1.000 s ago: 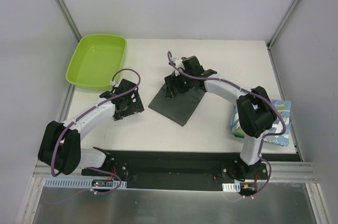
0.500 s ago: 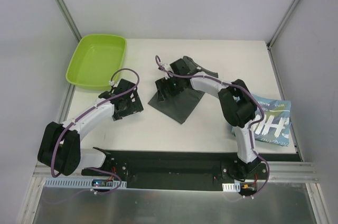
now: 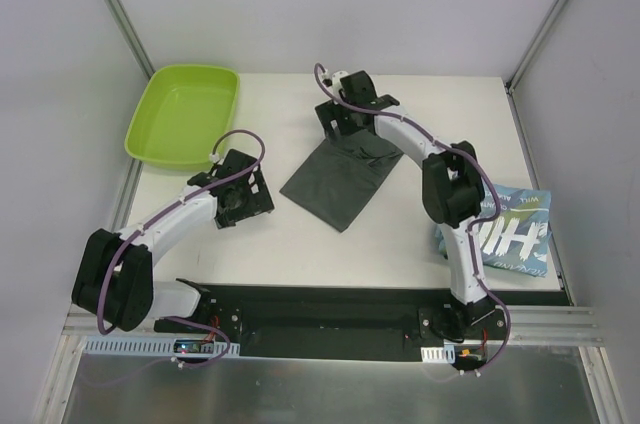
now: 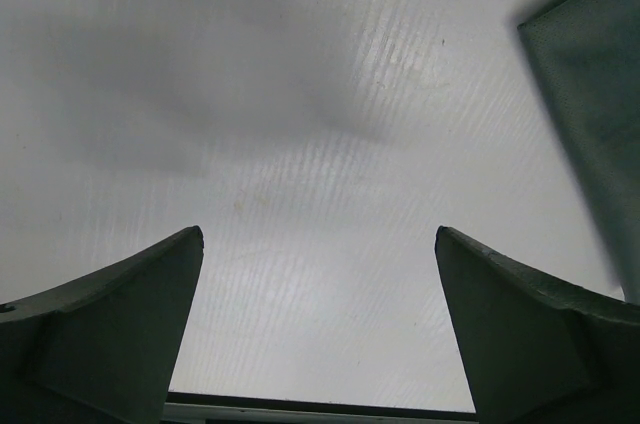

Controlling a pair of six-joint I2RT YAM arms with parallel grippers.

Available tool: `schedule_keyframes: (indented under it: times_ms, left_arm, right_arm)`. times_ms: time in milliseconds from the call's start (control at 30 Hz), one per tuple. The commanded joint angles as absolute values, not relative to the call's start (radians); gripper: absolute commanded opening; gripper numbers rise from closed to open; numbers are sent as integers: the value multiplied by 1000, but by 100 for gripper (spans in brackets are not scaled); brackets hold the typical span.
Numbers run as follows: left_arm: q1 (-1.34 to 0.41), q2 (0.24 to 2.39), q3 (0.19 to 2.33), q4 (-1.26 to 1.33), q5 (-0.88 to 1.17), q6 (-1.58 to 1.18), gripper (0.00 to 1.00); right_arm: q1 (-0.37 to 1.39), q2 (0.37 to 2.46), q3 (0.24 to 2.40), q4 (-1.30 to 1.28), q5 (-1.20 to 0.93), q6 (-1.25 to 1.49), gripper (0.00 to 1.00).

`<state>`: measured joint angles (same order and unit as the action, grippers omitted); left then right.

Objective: Fold and stack the t-shirts
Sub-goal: Fold the folded rectangular tshirt in 1/3 of the way, then grab one side of the 2/3 rectangular tshirt with both arms

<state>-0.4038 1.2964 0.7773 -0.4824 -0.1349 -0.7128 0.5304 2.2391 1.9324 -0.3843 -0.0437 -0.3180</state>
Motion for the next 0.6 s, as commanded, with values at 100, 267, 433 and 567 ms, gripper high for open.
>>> schedule_keyframes:
  times_ms: [100,267,433,567]
  left_arm:
    - [-393,1411,880,-424,-48,-698,99]
    - [-391,1570,1000,-380,54,-706,88]
    - [-391,1710,1087,-374,90,-709,74]
    - [-391,1782,1108,-367,112,-719,55]
  right_arm:
    - [564,1837,1517,-246,-55,-308,96]
    - [659,1603,1146,-144,-104,-226,96]
    - [810,1540,994,-123,-84,-186,97]
    - [876,1583,1002,-166,-66,-204,99]
